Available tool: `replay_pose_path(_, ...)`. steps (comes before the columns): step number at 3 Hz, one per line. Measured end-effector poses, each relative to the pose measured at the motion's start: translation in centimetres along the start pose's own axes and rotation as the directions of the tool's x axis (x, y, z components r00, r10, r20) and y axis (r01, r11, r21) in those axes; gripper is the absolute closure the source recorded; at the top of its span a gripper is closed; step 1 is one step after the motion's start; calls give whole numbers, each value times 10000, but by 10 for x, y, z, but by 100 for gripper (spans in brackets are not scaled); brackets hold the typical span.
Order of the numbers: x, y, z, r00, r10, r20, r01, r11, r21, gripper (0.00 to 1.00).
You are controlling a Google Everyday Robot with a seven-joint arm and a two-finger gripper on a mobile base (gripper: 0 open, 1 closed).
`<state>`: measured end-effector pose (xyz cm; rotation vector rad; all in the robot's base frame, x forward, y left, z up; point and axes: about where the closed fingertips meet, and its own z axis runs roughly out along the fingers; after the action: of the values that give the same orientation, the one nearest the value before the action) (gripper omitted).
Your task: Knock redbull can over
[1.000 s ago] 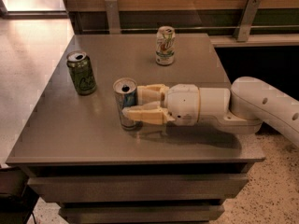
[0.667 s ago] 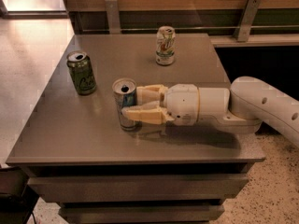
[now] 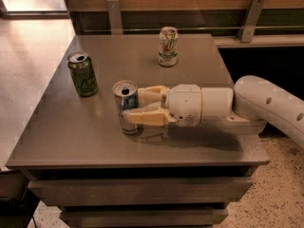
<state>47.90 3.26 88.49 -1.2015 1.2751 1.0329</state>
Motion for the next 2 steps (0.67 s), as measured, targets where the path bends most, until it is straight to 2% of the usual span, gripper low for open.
replay_pose_path(1, -9, -6, -11, 9986, 38, -528, -34, 10000, 88, 100)
replay_pose_path(2, -24, -15, -27, 9897, 4, -1430, 25, 9998, 199, 100)
